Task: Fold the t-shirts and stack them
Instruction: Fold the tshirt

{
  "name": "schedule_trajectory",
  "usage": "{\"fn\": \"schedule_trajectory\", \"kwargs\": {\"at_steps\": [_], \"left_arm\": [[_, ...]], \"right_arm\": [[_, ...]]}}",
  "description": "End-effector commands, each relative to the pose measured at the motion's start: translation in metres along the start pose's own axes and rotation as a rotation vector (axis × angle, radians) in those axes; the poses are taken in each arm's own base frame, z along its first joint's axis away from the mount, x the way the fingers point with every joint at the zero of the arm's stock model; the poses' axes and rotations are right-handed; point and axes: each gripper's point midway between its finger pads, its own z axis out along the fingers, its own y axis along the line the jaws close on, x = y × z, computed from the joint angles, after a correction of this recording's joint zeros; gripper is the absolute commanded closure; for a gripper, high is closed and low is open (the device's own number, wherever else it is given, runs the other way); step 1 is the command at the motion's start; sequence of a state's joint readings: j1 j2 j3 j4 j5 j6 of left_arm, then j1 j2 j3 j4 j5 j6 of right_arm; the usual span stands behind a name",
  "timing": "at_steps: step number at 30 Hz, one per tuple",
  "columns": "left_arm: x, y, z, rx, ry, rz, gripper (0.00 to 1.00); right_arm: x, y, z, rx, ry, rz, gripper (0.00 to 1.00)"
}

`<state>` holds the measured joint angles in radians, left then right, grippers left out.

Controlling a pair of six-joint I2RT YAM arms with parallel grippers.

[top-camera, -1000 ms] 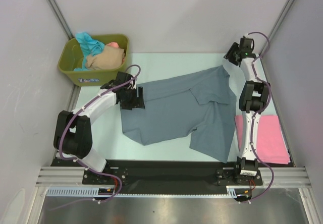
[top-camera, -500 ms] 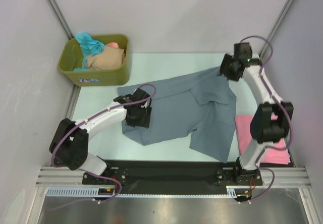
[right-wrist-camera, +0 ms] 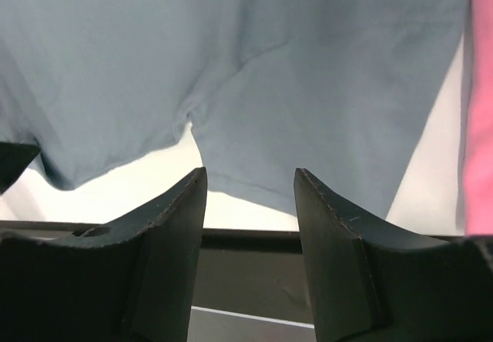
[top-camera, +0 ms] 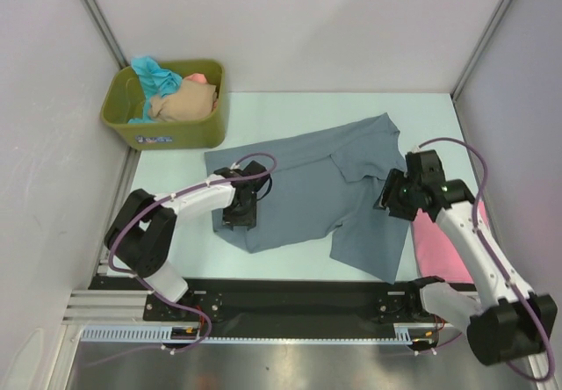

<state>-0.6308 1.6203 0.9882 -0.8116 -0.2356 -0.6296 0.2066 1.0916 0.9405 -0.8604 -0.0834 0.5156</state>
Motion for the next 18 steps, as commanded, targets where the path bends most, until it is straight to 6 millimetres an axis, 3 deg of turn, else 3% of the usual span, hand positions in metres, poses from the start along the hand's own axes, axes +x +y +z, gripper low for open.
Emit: {"fn": "schedule_trajectory", "kwargs": {"at_steps": [1,7,10,15,18], "left_arm": [[-0.010,-0.004,-0.003,-0.021,-0.038,-0.039,0.50],[0.002,0.004,-0.001,-0.051,-0.023,-0.041,0.58],[0.004,0.009,0.000,-0.063,-0.035,-0.051,0.69],[0.000,0.013,-0.002,-0.080,-0.070,-0.057,0.87],[-0.003,0.017,-0.010,-0.095,-0.096,-0.049,0.99]], "right_arm": [[0.014,-0.009,-0.017,0.011,-0.016,0.052,0.46],[0.024,-0.016,-0.028,0.018,-0.027,0.075,0.46],[0.025,-0.023,-0.027,0.059,-0.029,0.090,0.46],[0.036,-0.045,-0.012,0.146,0.052,0.192,0.47],[0.050,-0.053,0.000,0.110,0.134,0.283,0.52]]}}
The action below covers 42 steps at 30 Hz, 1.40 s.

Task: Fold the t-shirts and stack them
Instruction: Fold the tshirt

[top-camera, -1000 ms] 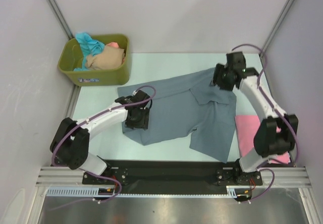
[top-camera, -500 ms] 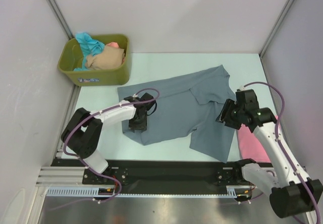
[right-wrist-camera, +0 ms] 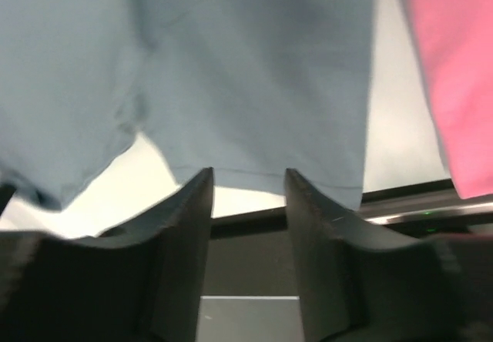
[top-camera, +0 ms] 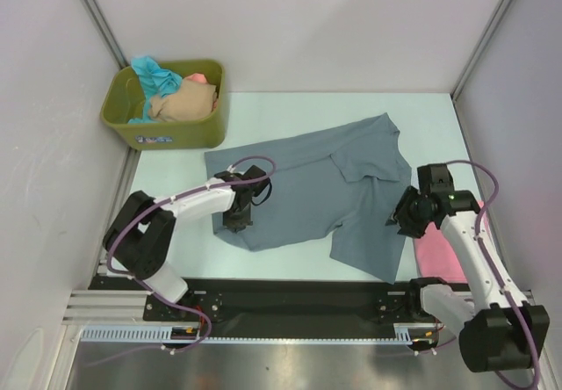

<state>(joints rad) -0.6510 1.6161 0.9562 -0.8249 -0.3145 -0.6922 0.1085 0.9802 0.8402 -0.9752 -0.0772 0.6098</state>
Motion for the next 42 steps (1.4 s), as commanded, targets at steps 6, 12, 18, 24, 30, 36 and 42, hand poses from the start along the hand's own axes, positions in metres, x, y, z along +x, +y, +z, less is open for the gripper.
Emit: {"fn": "schedule_trajectory", "kwargs": {"at_steps": [6,12,18,24,30,36,42], "left_arm": [[-0.002,0.009,-0.032,0.035,-0.110,-0.023,0.99],[0.003,0.002,-0.040,0.105,-0.138,-0.036,0.99],[0.003,-0.008,-0.042,0.146,-0.138,-0.010,0.99],[0.000,-0.006,-0.050,0.154,-0.157,0.005,1.00],[-0.002,-0.005,-0.057,0.162,-0.169,-0.001,0.99],[0.003,0.001,-0.061,0.169,-0.170,-0.037,0.99],[0.010,0.008,-0.066,0.181,-0.177,-0.093,0.99]], "right_arm": [[0.030,-0.043,0.033,0.098,0.149,0.203,0.60],[0.019,-0.065,0.056,0.200,0.106,0.270,0.61],[0.019,-0.082,0.075,0.302,0.150,0.295,0.58],[0.026,-0.094,0.079,0.365,0.159,0.307,0.57],[0.035,-0.094,0.096,0.351,0.189,0.331,0.62],[0.032,-0.093,0.093,0.354,0.163,0.338,0.92],[0.021,-0.081,0.072,0.316,0.117,0.290,1.00]]}}
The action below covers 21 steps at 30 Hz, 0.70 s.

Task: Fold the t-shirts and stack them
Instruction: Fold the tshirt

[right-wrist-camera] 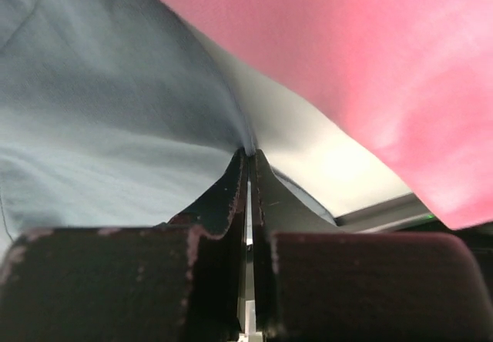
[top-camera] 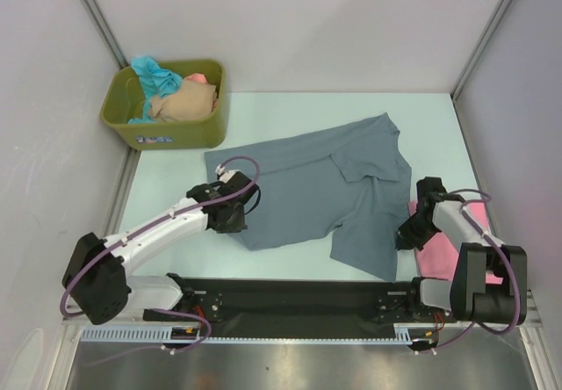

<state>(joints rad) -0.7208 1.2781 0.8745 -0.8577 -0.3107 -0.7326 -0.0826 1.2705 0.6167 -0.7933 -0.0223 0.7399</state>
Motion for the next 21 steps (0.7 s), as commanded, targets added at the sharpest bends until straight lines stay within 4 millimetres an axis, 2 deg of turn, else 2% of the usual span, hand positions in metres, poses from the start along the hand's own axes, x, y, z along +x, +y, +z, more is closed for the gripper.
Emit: {"fn": "schedule_trajectory", "kwargs": {"at_steps": [1,6,9,13,16,21], "left_arm": [[0.007,0.008,-0.009,-0.003,-0.009,-0.054,0.99],[0.021,0.017,-0.012,0.003,-0.003,-0.111,1.00],[0.036,0.029,-0.010,-0.015,0.016,-0.137,0.99],[0.041,0.035,-0.017,0.003,0.002,-0.176,1.00],[0.044,0.046,-0.023,-0.036,-0.001,-0.206,1.00],[0.052,0.067,-0.034,-0.101,-0.005,-0.312,1.00]], "right_arm": [[-0.008,-0.001,-0.017,0.013,-0.075,-0.042,1.00],[-0.022,0.003,-0.067,-0.010,-0.219,-0.083,1.00],[-0.021,-0.002,-0.083,-0.013,-0.246,-0.087,1.00],[-0.018,-0.005,-0.096,-0.023,-0.249,-0.107,1.00],[-0.014,-0.011,-0.101,-0.004,-0.237,-0.133,1.00],[-0.007,-0.004,-0.097,-0.049,-0.184,-0.185,1.00]]}}
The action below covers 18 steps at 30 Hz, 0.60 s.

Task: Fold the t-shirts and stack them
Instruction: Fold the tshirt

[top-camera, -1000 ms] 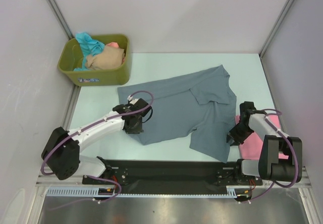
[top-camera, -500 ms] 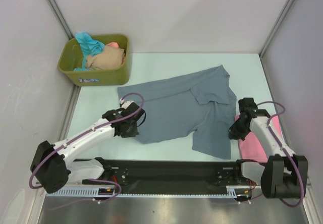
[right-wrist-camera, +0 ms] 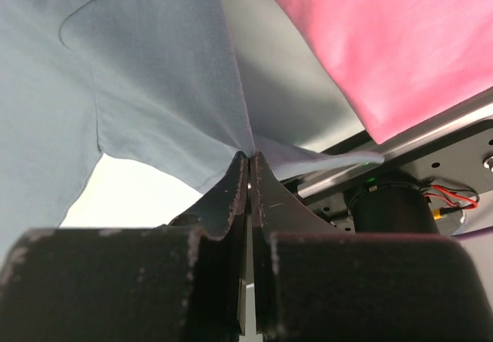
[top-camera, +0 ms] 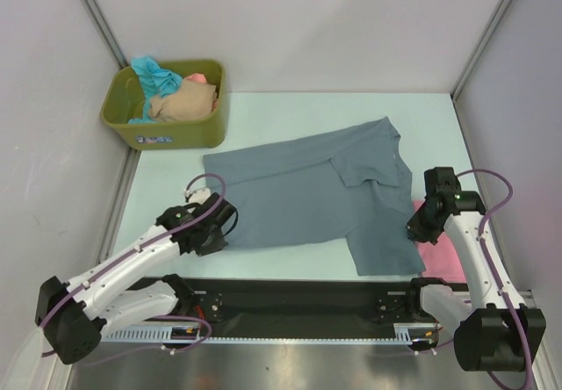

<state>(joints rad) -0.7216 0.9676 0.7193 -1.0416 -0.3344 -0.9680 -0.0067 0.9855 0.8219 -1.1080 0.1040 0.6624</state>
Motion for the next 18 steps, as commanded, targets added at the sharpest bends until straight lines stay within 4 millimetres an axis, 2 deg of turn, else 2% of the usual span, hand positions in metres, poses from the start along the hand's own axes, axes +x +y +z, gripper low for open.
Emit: {"fn": "schedule_trajectory", "kwargs": {"at_steps": [1,6,10,12,15,18], "left_arm": [[0.006,0.029,-0.012,-0.090,-0.002,-0.096,1.00],[0.004,0.045,-0.021,-0.123,-0.015,-0.191,1.00],[-0.001,0.049,-0.022,-0.126,-0.023,-0.228,0.99],[-0.005,0.043,-0.019,-0.102,-0.025,-0.216,1.00],[-0.012,0.031,-0.015,-0.072,-0.023,-0.187,1.00],[-0.026,0.019,-0.014,-0.065,-0.036,-0.156,1.00]], "right_arm": [[0.003,0.000,-0.008,-0.014,0.026,-0.040,1.00],[0.011,0.000,-0.004,-0.025,0.062,-0.073,1.00],[0.017,0.004,-0.001,-0.031,0.113,-0.084,1.00],[0.012,0.007,-0.001,-0.039,0.103,-0.091,1.00],[-0.007,0.021,-0.007,-0.077,0.052,-0.095,1.00],[-0.040,0.039,-0.014,-0.111,-0.009,-0.078,1.00]]}}
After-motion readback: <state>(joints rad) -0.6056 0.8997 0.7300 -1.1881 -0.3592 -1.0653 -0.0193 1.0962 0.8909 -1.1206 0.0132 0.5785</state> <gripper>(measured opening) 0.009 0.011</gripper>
